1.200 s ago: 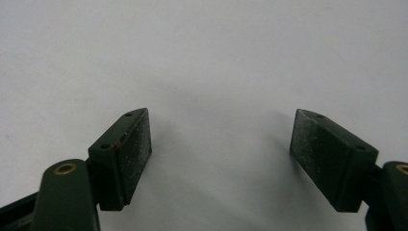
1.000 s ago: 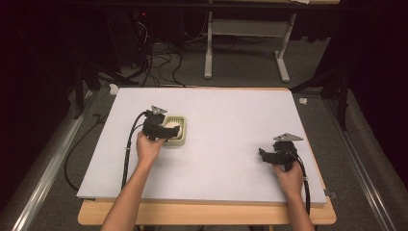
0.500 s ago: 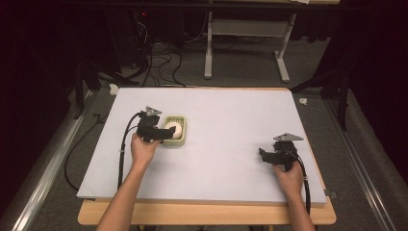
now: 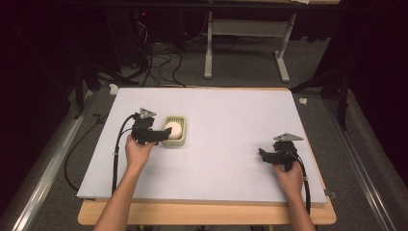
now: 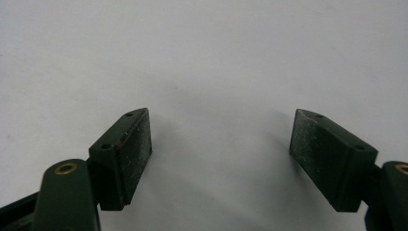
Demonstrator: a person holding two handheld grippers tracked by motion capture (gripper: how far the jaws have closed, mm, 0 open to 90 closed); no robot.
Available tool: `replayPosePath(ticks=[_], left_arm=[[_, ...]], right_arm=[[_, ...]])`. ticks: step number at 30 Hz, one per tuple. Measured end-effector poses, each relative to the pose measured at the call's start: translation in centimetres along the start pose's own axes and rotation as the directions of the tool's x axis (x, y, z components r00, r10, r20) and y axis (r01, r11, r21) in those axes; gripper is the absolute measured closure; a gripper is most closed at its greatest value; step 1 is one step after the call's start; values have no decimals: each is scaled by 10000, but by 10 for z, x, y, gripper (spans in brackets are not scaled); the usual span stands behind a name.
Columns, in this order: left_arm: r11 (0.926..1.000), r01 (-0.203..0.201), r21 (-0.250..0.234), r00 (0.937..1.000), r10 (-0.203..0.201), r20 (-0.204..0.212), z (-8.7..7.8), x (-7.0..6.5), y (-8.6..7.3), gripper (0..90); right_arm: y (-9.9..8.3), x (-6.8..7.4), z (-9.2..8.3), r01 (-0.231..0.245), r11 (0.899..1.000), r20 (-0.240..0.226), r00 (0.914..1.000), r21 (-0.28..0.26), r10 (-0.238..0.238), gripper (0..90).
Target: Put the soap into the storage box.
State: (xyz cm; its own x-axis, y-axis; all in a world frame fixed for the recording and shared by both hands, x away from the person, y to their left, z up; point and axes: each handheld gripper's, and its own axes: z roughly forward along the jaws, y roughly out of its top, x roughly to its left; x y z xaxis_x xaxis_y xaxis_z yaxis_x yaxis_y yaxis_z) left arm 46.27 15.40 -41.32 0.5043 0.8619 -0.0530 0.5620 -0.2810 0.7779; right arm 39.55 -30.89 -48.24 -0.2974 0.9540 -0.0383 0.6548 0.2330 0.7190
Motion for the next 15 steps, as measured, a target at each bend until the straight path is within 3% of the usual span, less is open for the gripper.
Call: replayPosePath(ticks=[15], left_arm=[[9998, 22, -186, 10000, -22, -13, -17, 3, -7, 189]], right_arm=[[0, 0, 0, 49, 10000, 6, 10000, -19, -49, 232]])
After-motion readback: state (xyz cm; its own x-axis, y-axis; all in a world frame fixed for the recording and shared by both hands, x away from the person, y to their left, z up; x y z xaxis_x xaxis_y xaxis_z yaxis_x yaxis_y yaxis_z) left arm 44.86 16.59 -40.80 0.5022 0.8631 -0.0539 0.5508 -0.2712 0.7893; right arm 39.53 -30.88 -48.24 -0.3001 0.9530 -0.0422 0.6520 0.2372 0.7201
